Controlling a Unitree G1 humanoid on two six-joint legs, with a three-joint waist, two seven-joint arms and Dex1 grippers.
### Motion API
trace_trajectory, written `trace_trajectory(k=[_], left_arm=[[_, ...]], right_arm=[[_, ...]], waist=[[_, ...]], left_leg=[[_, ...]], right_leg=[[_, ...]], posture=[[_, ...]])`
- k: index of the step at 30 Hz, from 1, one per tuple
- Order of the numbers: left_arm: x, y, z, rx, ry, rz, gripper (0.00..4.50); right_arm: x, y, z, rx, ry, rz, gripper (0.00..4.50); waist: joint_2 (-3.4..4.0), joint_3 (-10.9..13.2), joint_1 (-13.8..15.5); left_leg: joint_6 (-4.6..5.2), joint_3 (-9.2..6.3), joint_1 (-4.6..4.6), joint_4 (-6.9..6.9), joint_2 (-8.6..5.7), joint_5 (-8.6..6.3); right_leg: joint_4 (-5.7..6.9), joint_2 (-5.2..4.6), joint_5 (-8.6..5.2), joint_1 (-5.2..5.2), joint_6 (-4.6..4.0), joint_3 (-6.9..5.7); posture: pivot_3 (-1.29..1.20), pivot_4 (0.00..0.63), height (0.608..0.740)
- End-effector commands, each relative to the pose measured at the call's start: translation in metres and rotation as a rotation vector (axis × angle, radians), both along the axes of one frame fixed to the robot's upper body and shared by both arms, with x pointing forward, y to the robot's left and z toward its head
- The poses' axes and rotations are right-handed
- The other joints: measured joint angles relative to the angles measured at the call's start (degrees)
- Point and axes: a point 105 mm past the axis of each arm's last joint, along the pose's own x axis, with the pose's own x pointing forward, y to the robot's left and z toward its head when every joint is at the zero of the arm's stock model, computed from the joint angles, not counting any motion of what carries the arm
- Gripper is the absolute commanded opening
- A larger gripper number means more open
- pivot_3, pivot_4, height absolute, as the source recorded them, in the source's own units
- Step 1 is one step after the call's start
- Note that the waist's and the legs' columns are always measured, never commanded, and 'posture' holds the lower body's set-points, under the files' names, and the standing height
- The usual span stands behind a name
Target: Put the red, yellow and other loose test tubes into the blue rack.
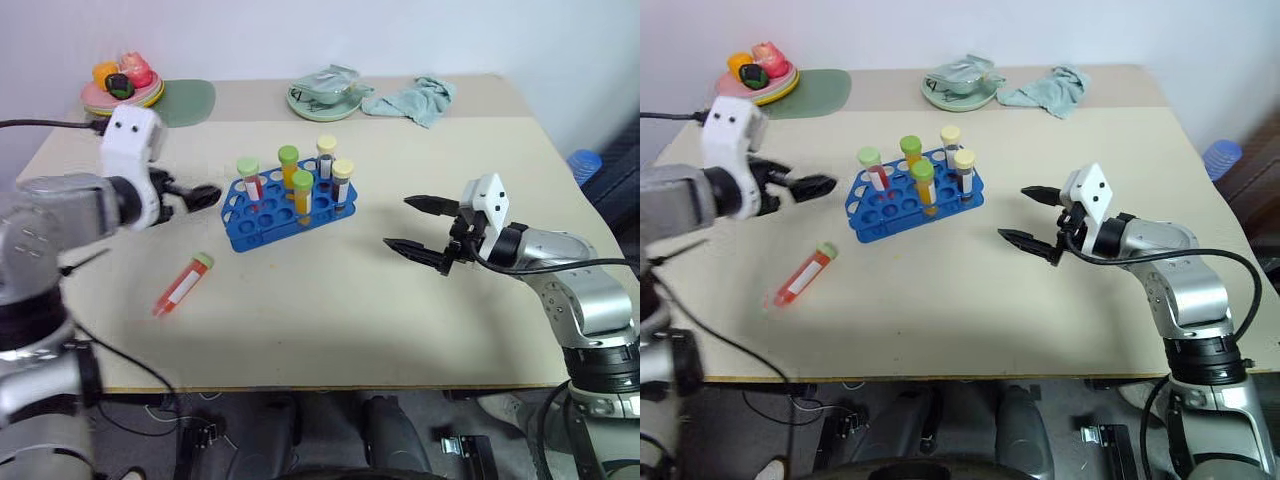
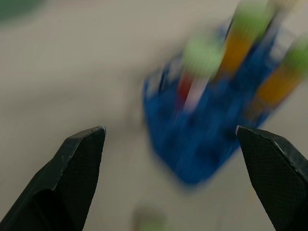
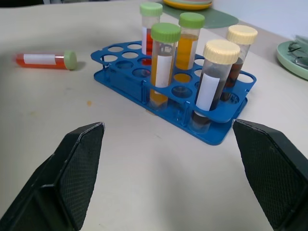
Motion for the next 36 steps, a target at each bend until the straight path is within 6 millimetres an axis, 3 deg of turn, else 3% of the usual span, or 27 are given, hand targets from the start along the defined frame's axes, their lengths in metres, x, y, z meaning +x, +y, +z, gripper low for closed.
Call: trace_trajectory(k=[1,7,11,17,26,36], left_arm=[[-0.009,0.004,-0.013,0.036,0.167,-0.044,4.45],[-0.008,0.015,-0.032,0.083,0.324,-0.002,4.45],[0.000,0.016,-0.049,0.106,0.409,0.025,4.45],[0.011,0.010,-0.059,0.133,0.448,0.039,4.45],[0.019,-0.006,-0.080,0.167,0.497,0.008,4.45],[0.020,-0.006,-0.091,0.197,0.511,-0.003,4.45]], right_arm=[[-0.001,0.007,0.009,0.016,-0.043,0.034,4.37],[-0.017,0.008,0.007,0.017,-0.017,0.125,4.37],[-0.043,0.012,0.003,-0.016,0.000,0.260,4.37],[-0.061,0.022,0.010,-0.021,-0.008,0.369,4.37],[-0.067,0.039,0.017,-0.039,-0.031,0.474,4.37],[-0.066,0.040,0.010,-0.045,-0.018,0.498,4.37]], waist=[[0.03,0.0,0.1],[0.00,0.0,0.6],[0.00,0.0,0.4],[-0.01,0.0,0.2],[-0.02,0.0,0.3],[-0.02,0.0,0.3]], left_leg=[[0.00,0.00,0.01,0.00,-0.01,0.00],[0.00,-0.01,-0.01,0.04,-0.04,-0.01],[0.03,-0.02,-0.03,0.04,-0.04,-0.02],[0.07,-0.01,-0.03,0.05,-0.03,-0.05],[0.04,-0.01,-0.06,0.10,-0.03,-0.03],[0.02,-0.01,-0.06,0.10,-0.03,-0.01]], right_leg=[[0.02,-0.02,0.00,-0.01,0.00,0.00],[-0.06,-0.06,0.00,0.05,0.00,0.00],[-0.05,-0.05,0.00,0.03,0.00,-0.01],[-0.02,-0.02,0.00,0.00,0.00,-0.01],[-0.01,-0.03,0.00,0.01,0.01,-0.01],[0.00,-0.05,0.00,0.00,0.01,-0.01]], posture=[[0.00,0.150,0.740],[0.00,0.150,0.740],[0.00,0.150,0.740],[0.00,0.150,0.740],[0.00,0.150,0.740],[0.00,0.150,0.740]])
